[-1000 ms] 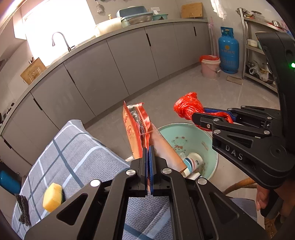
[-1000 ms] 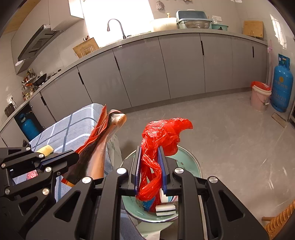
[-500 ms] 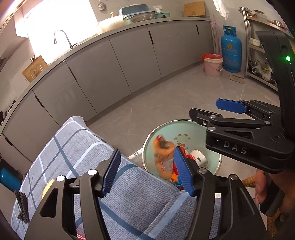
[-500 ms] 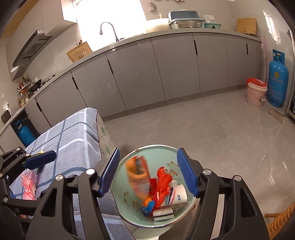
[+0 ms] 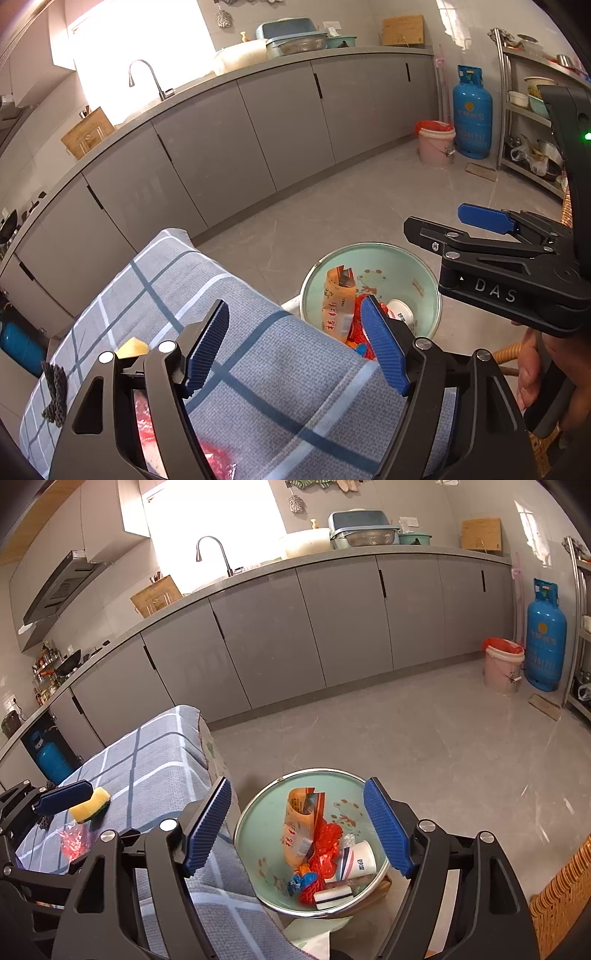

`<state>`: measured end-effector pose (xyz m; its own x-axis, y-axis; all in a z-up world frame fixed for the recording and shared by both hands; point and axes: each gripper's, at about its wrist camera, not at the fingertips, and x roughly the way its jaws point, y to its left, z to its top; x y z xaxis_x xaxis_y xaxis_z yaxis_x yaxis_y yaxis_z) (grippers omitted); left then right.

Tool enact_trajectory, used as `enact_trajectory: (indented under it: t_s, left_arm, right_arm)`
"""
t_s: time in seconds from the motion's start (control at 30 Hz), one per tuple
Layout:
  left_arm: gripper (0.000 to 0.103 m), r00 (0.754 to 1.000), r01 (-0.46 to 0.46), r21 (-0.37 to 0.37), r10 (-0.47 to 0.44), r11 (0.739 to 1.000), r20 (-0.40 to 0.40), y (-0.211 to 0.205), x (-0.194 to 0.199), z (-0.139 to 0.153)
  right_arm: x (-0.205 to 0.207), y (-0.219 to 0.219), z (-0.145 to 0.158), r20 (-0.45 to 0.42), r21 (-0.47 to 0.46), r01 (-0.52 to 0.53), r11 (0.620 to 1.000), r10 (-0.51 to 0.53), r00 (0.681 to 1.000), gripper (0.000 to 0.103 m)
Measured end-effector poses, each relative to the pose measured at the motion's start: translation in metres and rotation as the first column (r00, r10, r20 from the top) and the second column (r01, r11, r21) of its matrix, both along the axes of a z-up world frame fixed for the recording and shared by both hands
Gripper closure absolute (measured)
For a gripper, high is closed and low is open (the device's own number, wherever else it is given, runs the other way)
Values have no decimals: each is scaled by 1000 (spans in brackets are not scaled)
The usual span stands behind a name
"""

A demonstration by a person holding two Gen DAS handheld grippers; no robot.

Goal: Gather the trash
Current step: 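Move both open tools back over the table, then grasp the black scouring pad with the left tool while the right tool grasps the pink clear bag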

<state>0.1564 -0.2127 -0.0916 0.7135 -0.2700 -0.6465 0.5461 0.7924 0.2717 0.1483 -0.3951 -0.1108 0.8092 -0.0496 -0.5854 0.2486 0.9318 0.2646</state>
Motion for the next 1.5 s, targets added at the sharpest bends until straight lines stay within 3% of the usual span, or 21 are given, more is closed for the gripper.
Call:
enact_trajectory:
  t_s: [0.47,0.77,1.0,1.17,1.37,1.5]
  left_arm:
    - [26,996,-93,-2,93,996,8,64,-31,10]
    - [26,968,-248,38,249,968,-41,143,-39,-11]
    - [26,911,-404,44,406,914,-67,216,-28,-20]
    - [20,847,-530,16,530,848,-52,273,-7,-17]
    - [19,766,-642,-4,642,766,8,336,33,-10]
    - [19,731,-682,-28,682,731,25,364,59,-8]
  right_arm:
    - [-7,54,19,7,-13,-104,994,105,994,28]
    - [-3,112,21,-18,-30,-221,975,221,975,27]
    - [2,160,17,-42,-39,-308,951,306,951,26]
    - [7,195,16,-61,-64,-365,929,362,930,25]
    - [15,229,11,-84,-96,-414,905,407,910,19]
    - [24,240,3,-108,-106,-426,898,416,903,19]
